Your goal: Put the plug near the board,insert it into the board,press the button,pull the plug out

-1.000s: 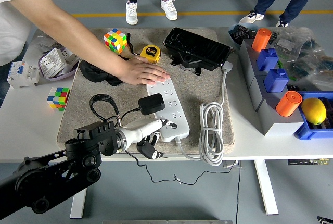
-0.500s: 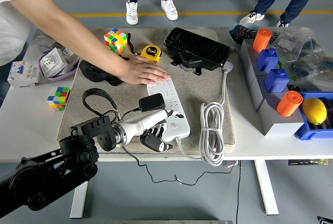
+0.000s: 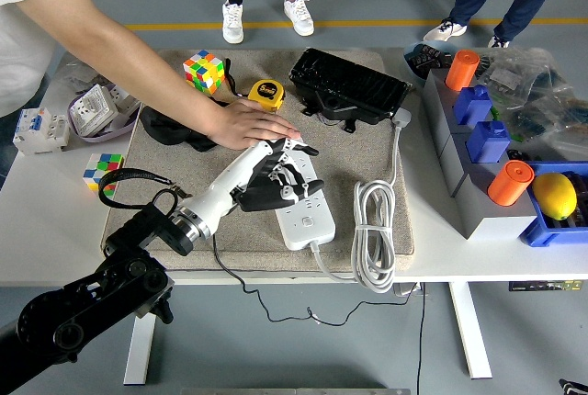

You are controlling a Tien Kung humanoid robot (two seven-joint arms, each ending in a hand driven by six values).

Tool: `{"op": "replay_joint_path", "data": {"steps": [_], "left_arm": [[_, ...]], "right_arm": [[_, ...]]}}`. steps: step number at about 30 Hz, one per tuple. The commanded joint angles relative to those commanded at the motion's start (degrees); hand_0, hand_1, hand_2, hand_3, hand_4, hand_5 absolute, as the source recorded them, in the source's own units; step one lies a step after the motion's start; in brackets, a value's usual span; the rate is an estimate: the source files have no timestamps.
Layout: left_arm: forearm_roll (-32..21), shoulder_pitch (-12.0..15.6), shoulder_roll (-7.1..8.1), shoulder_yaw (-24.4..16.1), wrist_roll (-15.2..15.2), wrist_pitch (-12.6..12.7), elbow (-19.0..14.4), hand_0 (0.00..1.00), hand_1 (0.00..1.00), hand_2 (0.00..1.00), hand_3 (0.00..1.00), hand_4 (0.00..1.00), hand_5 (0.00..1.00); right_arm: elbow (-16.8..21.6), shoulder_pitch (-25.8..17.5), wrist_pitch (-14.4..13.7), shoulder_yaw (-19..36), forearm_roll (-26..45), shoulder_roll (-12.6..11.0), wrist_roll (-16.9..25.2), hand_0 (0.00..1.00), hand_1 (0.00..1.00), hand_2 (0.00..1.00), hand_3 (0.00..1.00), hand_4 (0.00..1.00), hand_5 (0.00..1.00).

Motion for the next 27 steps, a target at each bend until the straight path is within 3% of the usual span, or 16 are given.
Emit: {"op": "replay_joint_path", "data": {"steps": [2,3,8,9,13,26,27], "left_arm": [[-2.67,0.55,-0.09,-0.37,-2.56,1.26,0.88,0.414,0.543,0.582,0.699,0.897,0.560],[-3.59,0.71,-0.11,-0.49,-3.48,1.64,1.21,0.744,0.742,0.740,0.735,0.916,0.650],[-6.23,1.19,0.09,-0.96,-7.35,2.83,2.70,0.744,0.742,0.740,0.735,0.916,0.650],[-6.40,1.22,0.15,-0.93,-7.81,2.94,2.91,0.863,0.840,0.863,0.846,0.940,0.702],[-6.81,1.61,0.36,-1.03,-9.09,3.42,3.68,0.863,0.840,0.863,0.846,0.940,0.702],[-7.25,2.39,0.25,-1.44,-8.40,2.86,3.87,0.869,0.847,0.874,0.866,0.926,0.684],[-7.16,2.39,0.25,-1.55,-8.29,2.78,3.82,0.862,0.835,0.868,0.866,0.941,0.723]], "right_arm": [[-0.01,0.00,0.00,-0.13,0.02,0.00,0.01,0.602,0.589,0.543,0.546,0.783,0.248],[-0.02,0.01,0.00,-0.20,0.03,0.00,0.01,0.602,0.589,0.543,0.546,0.783,0.249],[0.01,0.11,-0.01,-0.44,0.02,-0.08,0.01,0.602,0.589,0.543,0.546,0.783,0.249],[-0.02,0.14,0.00,-0.44,0.04,-0.06,0.00,0.602,0.589,0.543,0.546,0.783,0.250],[-0.16,0.26,-0.02,-0.42,0.20,0.02,-0.08,0.602,0.589,0.543,0.546,0.783,0.250],[-0.50,-0.21,-0.01,-0.39,0.52,0.47,-0.28,0.603,0.589,0.544,0.546,0.784,0.251],[-0.46,-0.18,0.00,-0.36,0.47,0.45,-0.27,0.603,0.589,0.544,0.546,0.784,0.252]]}}
